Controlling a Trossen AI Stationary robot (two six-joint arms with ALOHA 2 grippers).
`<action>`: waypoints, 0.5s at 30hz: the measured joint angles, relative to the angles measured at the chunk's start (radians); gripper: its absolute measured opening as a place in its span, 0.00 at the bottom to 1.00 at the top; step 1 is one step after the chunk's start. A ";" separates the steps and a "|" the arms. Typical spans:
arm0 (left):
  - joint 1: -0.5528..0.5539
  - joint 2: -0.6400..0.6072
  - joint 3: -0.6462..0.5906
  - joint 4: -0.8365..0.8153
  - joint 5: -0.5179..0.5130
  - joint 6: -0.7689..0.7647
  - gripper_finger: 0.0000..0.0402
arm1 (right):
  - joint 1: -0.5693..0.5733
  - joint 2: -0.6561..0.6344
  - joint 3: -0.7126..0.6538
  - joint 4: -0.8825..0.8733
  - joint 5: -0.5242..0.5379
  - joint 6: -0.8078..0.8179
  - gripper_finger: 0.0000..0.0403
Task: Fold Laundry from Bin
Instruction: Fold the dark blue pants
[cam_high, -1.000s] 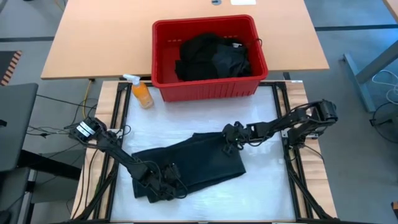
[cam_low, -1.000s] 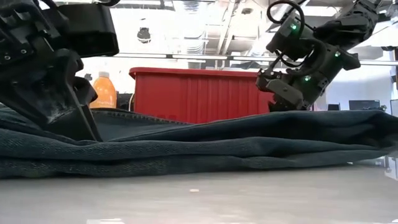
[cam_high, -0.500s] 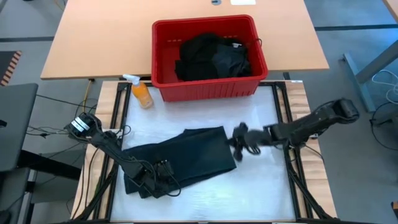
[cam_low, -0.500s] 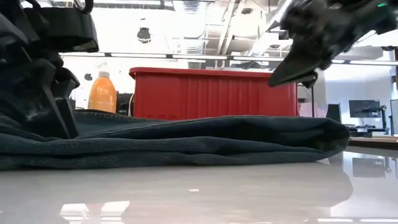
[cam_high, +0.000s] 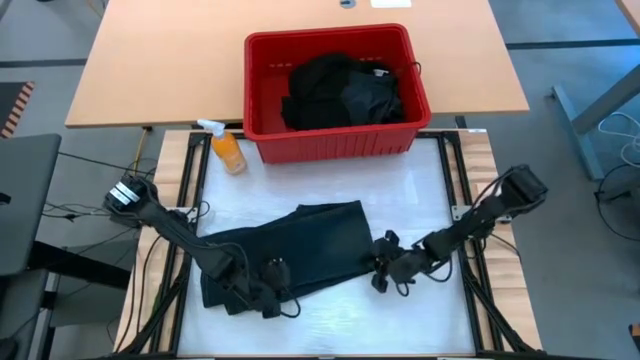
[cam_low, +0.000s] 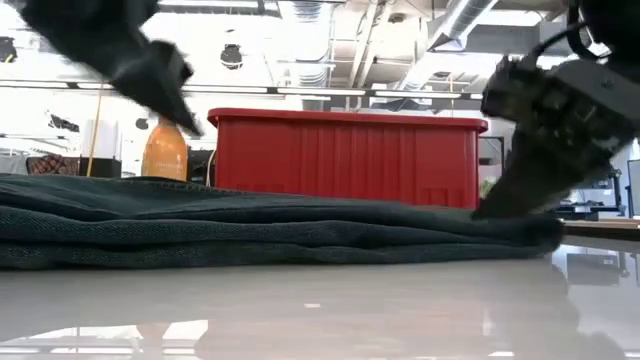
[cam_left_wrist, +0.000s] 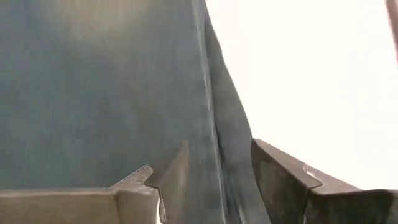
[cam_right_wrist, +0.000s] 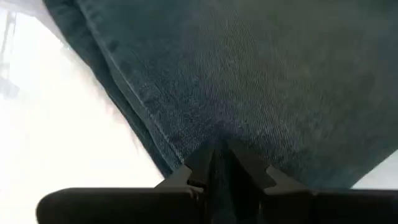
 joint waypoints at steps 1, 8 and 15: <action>0.006 -0.008 0.003 0.014 -0.060 0.021 0.41 | 0.007 0.016 0.001 0.001 -0.010 0.027 0.17; 0.149 0.043 0.002 0.043 -0.153 0.041 0.41 | 0.049 0.046 0.018 -0.006 -0.027 0.054 0.17; 0.269 0.177 0.002 0.033 0.014 0.026 0.41 | 0.050 -0.085 0.059 -0.066 -0.070 -0.085 0.17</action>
